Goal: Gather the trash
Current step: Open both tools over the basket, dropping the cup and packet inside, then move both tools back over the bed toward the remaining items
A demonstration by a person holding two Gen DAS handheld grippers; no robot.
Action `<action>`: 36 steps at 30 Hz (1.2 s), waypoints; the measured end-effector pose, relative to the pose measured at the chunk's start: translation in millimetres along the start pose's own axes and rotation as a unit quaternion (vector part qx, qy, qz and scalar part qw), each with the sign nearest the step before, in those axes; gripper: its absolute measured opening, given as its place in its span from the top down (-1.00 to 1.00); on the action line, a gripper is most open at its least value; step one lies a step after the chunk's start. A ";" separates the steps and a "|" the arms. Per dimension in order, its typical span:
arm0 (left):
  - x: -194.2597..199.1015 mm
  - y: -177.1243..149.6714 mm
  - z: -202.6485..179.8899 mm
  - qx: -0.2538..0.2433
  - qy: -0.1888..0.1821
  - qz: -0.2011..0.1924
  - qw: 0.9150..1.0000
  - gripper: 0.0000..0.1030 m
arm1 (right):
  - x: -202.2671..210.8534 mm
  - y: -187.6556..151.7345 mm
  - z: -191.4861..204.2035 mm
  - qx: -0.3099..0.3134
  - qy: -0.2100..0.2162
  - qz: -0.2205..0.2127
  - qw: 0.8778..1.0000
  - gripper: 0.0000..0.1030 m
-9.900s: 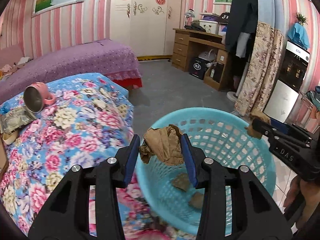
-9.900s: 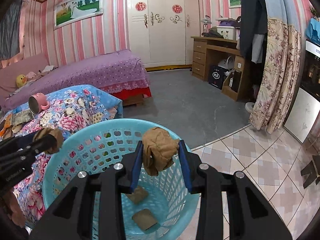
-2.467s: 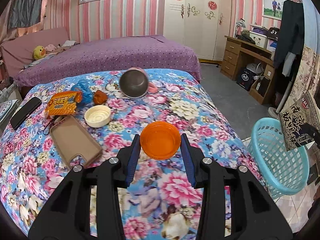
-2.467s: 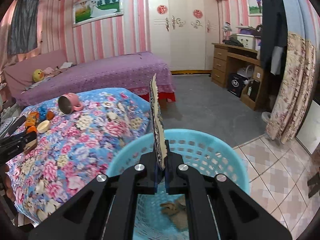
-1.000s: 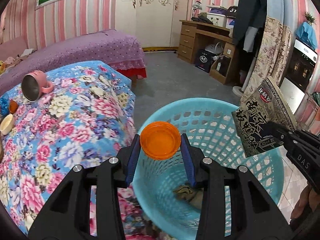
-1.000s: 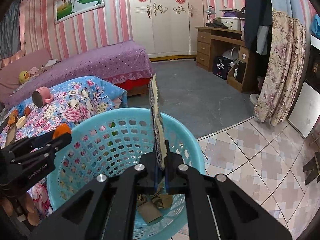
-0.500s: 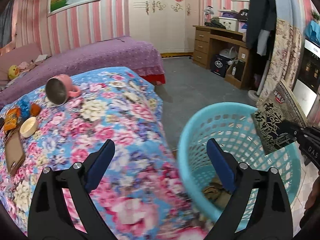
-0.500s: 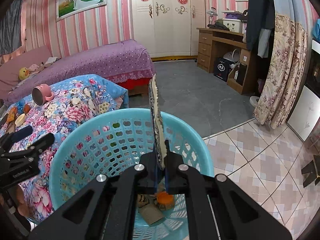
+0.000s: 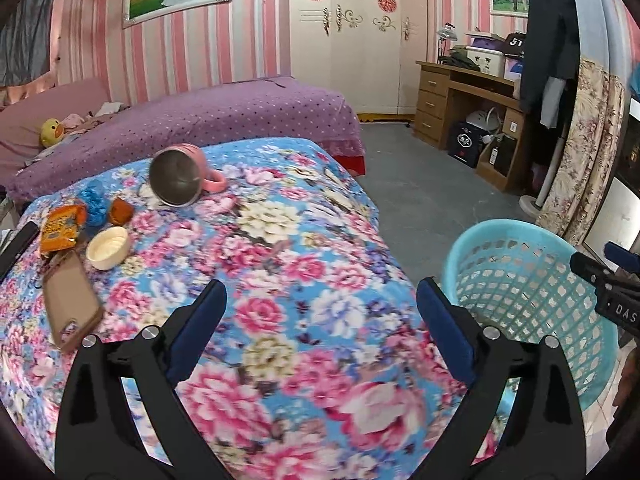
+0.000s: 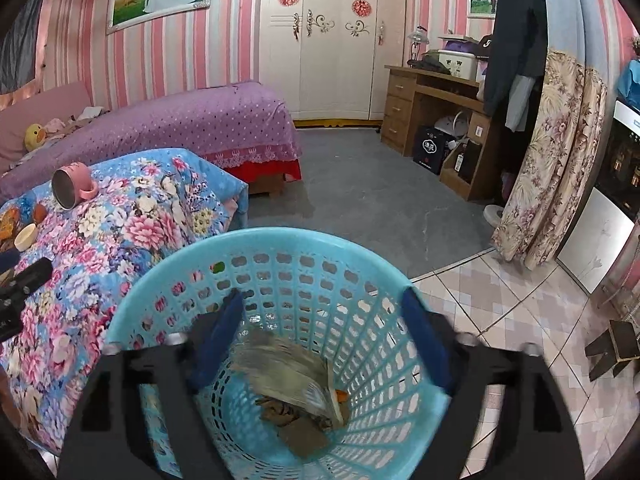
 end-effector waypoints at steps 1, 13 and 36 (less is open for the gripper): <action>1.5 1.2 3.3 0.001 0.002 -0.001 1.000 -0.83 | 0.4 1.0 1.8 0.002 -0.002 -0.003 1.000 -0.80; 23.9 14.8 56.6 0.012 0.028 -0.024 0.999 -0.89 | 3.4 13.6 38.7 -0.002 -0.004 -0.022 1.000 -0.91; 19.8 -19.6 183.7 0.054 0.089 -0.011 0.994 -0.89 | 0.6 22.4 153.6 0.014 0.054 -0.033 0.998 -0.91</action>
Point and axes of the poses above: each gripper's, at about its wrist camera, not at the fingertips, and x roughly against the way its jaws point, z to its left, y to its top, the point moved 8 cm from there along -x, roughly the way its jaws point, and after that the axes turned 6 degrees about -x, right-handed, at the moved point
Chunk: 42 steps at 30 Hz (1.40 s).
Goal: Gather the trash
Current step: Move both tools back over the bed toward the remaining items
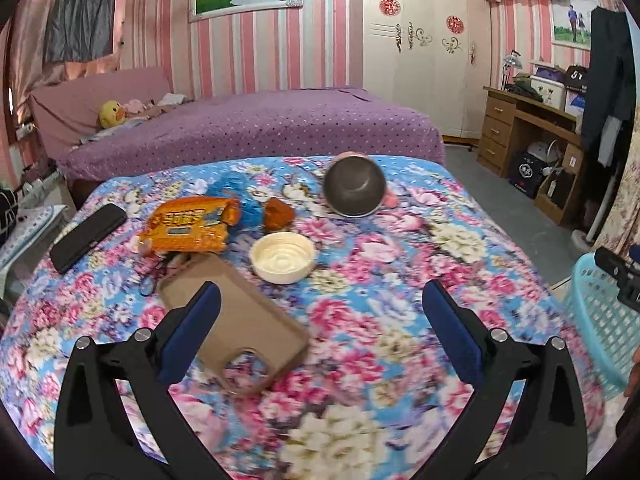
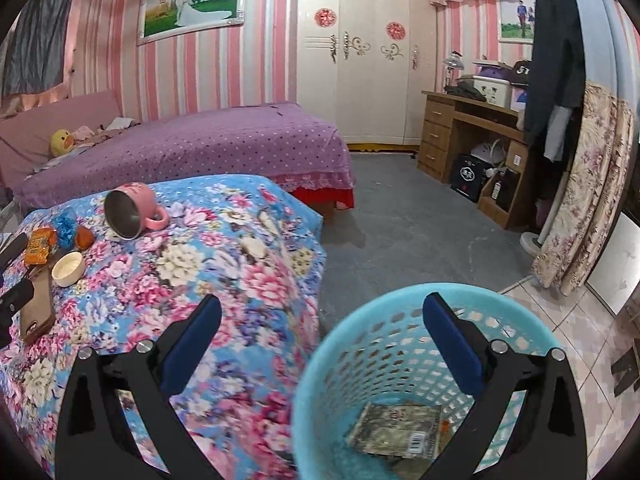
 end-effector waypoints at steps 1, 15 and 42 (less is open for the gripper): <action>-0.7 -0.9 3.5 0.000 0.000 0.000 1.000 -0.89 | -1.4 -0.6 5.8 0.001 0.004 0.000 1.000 -0.91; -12.9 -13.1 55.6 0.011 0.017 0.018 1.000 -0.89 | -9.8 -12.8 62.0 0.046 0.026 0.011 0.999 -0.91; -47.5 -33.5 180.3 0.083 0.047 0.094 0.991 -0.89 | -30.6 -29.3 156.6 0.052 0.088 0.055 0.993 -0.91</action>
Point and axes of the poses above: each gripper's, at about its wrist camera, not at the fingertips, and x roughly against the way its jaws point, z to its left, y to its top, the point moved 8 cm from there along -x, roughly the way its jaws point, and after that the axes turned 6 degrees about -x, right-handed, at the moved point
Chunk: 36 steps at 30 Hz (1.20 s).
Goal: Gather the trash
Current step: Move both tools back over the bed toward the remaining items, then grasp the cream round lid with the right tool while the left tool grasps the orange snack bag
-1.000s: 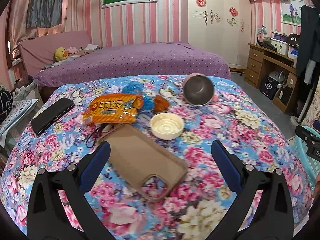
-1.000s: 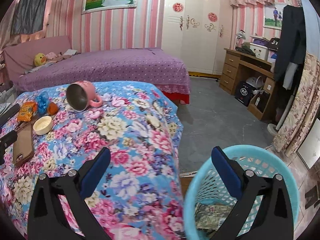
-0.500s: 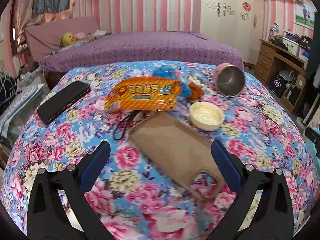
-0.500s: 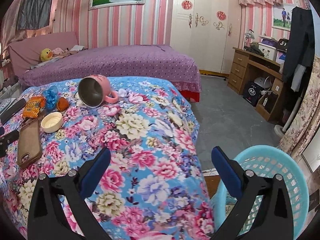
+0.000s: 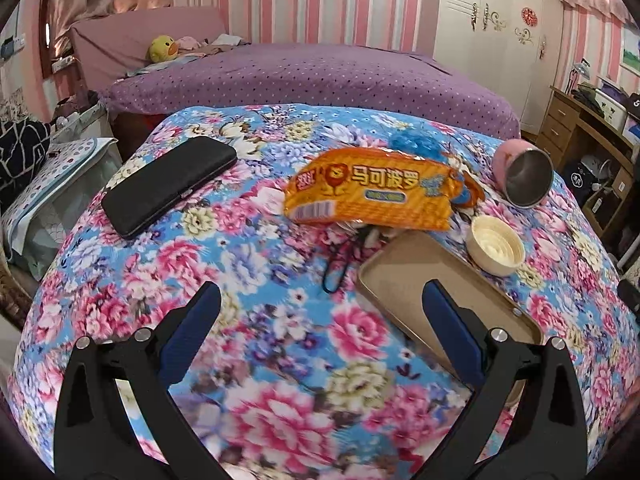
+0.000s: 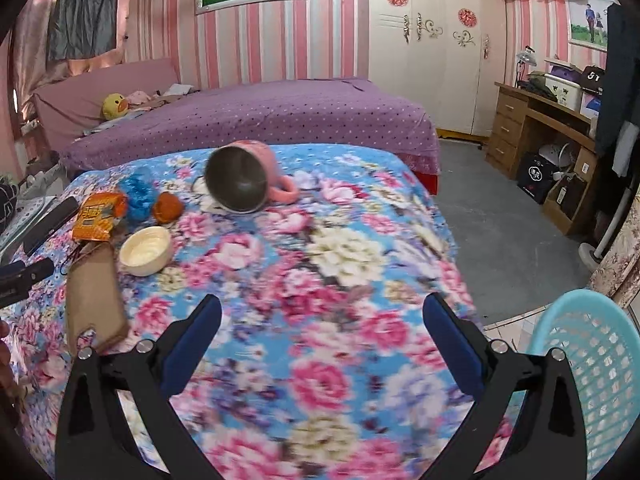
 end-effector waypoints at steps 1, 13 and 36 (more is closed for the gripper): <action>-0.2 0.9 2.3 0.000 0.001 0.000 1.000 -0.89 | -0.4 -1.2 5.2 0.004 0.002 0.001 1.000 -0.91; -11.3 15.7 33.4 0.006 0.019 -0.006 1.000 -0.89 | -19.7 -11.5 84.8 0.020 0.046 0.028 0.998 -0.91; -37.3 30.4 38.6 0.001 0.038 0.006 0.999 -0.89 | -100.3 0.5 161.5 0.036 0.091 0.119 0.988 -0.19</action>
Point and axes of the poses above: each gripper's, at about its wrist camera, not at the fingertips, and x roughly against the way its jaws point, z to its left, y to its top, the point moved 8 cm from there along -x, roughly the way its jaws point, and after that the axes turned 6 degrees about -x, right-handed, at the moved point
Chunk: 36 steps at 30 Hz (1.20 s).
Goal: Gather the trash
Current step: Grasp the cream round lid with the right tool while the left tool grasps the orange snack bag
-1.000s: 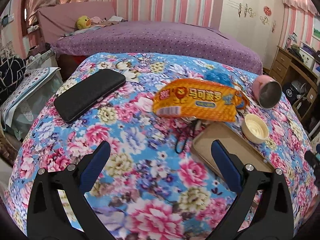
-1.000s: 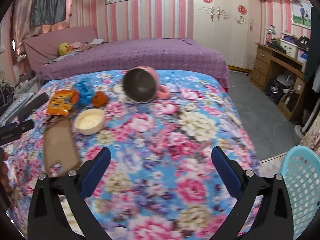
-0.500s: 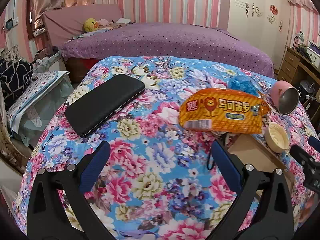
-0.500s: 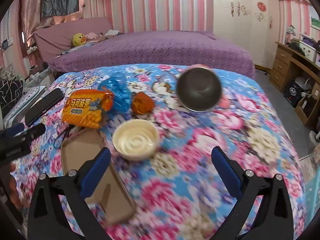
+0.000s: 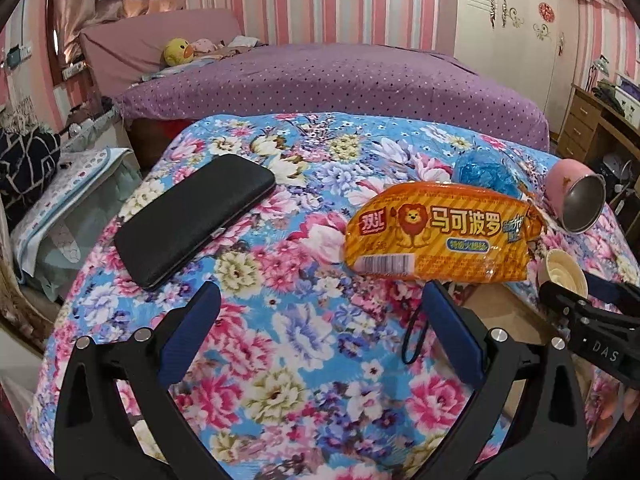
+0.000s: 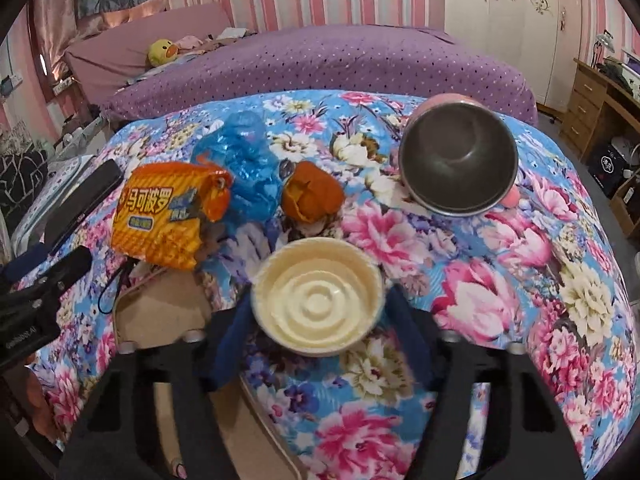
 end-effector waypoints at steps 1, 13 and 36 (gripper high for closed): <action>-0.7 1.5 -2.1 0.005 -0.007 0.001 1.000 -0.89 | 1.0 0.7 -1.0 0.000 0.003 -0.002 1.000 -0.19; -8.7 10.4 -81.5 -0.080 -0.021 0.005 0.997 -0.89 | 51.7 -24.2 -83.6 -0.040 -0.036 -0.031 0.998 -0.19; -11.2 25.2 -69.1 -0.011 -0.024 -0.012 1.000 -0.85 | 48.8 -22.6 -115.4 -0.081 -0.002 -0.036 0.996 -0.19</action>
Point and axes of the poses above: each gripper's, at about its wrist camera, not at the fingertips, and x roughly against the way its jaws point, z to its left, y to its top, the point moved 8 cm from there along -x, roughly the way its jaws point, and after that the axes turned 6 degrees about -x, right-handed, at the moved point
